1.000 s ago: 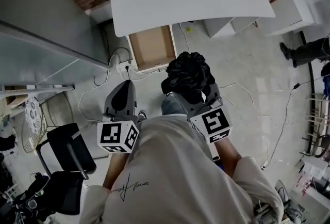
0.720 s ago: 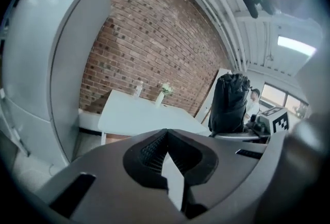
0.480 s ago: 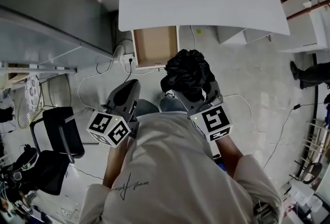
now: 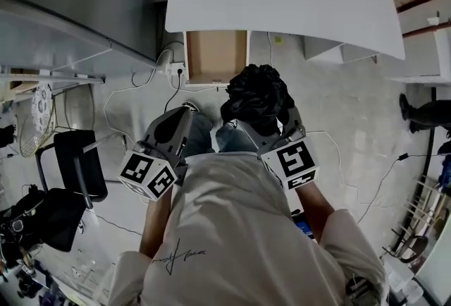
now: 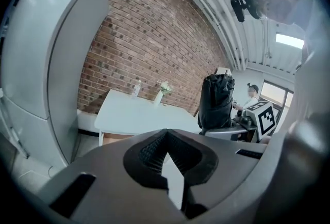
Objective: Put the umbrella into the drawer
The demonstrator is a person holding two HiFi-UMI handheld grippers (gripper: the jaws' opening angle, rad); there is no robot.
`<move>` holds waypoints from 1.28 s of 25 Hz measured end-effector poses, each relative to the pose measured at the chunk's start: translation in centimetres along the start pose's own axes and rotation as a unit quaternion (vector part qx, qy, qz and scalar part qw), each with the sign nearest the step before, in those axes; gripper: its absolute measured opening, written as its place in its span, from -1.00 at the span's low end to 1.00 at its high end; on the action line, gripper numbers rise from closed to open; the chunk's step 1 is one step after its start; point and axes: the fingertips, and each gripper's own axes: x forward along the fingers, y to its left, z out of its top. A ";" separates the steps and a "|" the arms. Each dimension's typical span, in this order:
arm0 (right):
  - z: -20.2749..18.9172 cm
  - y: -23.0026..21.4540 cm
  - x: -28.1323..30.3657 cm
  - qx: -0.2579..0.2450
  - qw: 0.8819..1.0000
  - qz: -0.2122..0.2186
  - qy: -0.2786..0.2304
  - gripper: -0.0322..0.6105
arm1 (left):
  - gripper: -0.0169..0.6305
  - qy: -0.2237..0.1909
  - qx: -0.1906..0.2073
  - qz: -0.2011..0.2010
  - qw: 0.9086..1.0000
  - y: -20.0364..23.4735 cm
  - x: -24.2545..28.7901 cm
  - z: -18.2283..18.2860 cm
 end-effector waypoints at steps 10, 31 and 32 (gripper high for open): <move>-1.0 -1.0 3.8 0.001 1.000 0.015 0.017 -0.02 | -0.90 0.024 0.033 0.012 0.999 2.1 2.2 -1.3; -2.4 -0.9 5.7 -0.008 0.998 0.042 0.048 -0.02 | -0.90 0.081 0.049 0.006 0.995 1.7 3.9 -3.3; -2.5 -1.0 5.7 -0.009 0.998 0.042 0.051 -0.02 | -0.90 0.082 0.050 0.005 0.995 1.5 4.0 -3.3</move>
